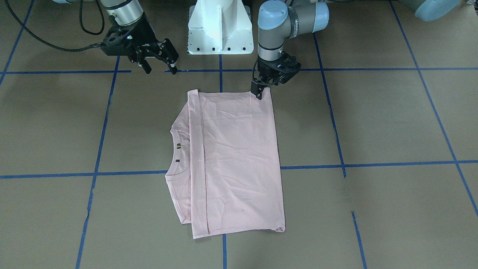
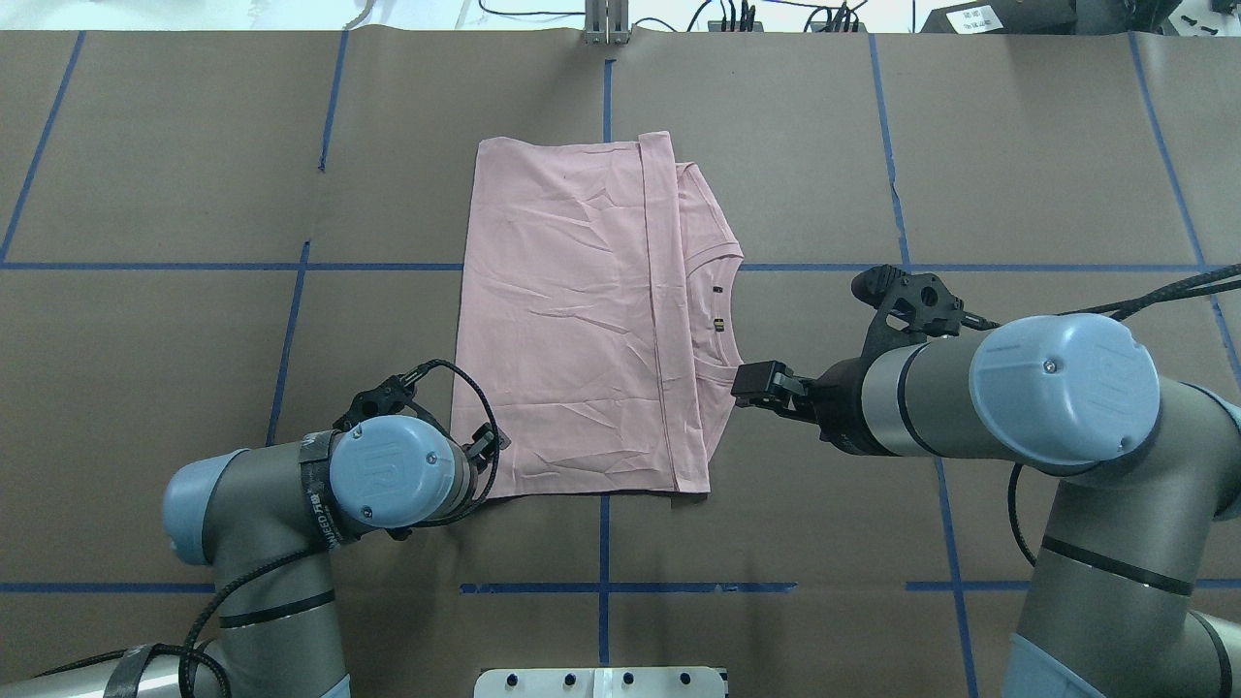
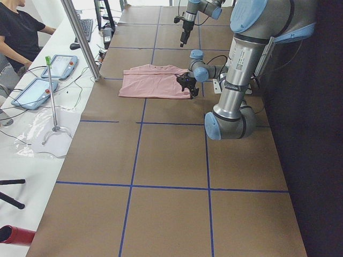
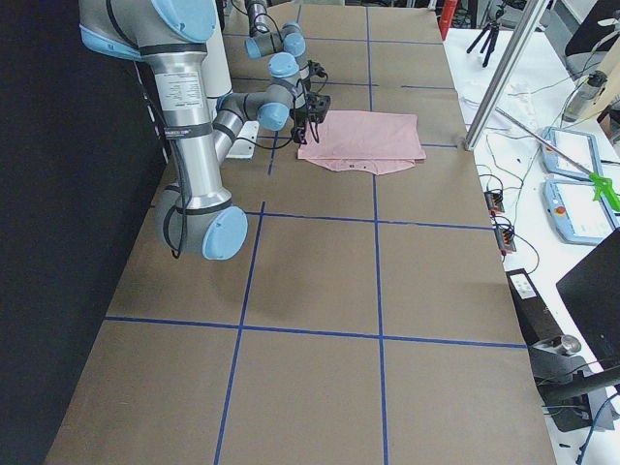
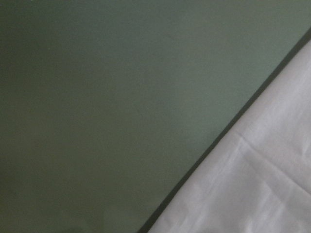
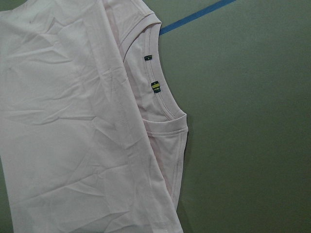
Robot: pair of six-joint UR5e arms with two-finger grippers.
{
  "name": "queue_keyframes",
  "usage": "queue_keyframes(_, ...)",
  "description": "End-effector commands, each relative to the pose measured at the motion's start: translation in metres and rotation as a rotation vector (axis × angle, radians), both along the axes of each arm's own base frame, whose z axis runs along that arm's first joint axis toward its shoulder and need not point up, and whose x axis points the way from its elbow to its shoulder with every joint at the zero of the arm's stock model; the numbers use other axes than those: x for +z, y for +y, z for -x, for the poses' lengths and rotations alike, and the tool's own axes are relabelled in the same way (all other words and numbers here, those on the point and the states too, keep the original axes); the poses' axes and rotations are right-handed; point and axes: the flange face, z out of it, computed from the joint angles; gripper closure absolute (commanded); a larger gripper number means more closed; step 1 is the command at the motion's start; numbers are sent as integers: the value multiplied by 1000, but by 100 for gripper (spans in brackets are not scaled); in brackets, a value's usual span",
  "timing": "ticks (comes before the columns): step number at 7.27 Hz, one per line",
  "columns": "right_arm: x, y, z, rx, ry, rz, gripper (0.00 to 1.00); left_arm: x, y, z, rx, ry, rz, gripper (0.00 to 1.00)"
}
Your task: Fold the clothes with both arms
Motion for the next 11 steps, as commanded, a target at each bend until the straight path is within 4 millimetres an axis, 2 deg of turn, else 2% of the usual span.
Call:
queue_keyframes(1,-1,0,-1,1,-3,-1,0,5,1,-3,1,-11,5,6)
queue_keyframes(3,-1,0,-1,1,-3,-1,0,5,1,-3,0,-11,4,9)
queue_keyframes(4,-1,0,-1,1,-3,-1,0,4,2,-3,3,-8,4,16)
queue_keyframes(5,-1,-1,-2,3,-3,-1,0,1,3,-4,2,-3,5,39)
queue_keyframes(6,-1,-1,-2,4,-3,-1,0,4,8,-7,9,-8,4,70)
queue_keyframes(7,-1,-1,-4,6,-4,-2,0,6,15,-12,14,-17,-10,95)
queue_keyframes(8,-3,-1,-5,6,-8,-4,0,4,16,-12,14,-14,-12,100)
queue_keyframes(10,-3,-1,-5,6,-8,-4,0,-13,18,-6,17,19,-20,100)
queue_keyframes(11,-3,-1,-5,6,-8,-4,0,-27,18,9,13,52,-30,100)
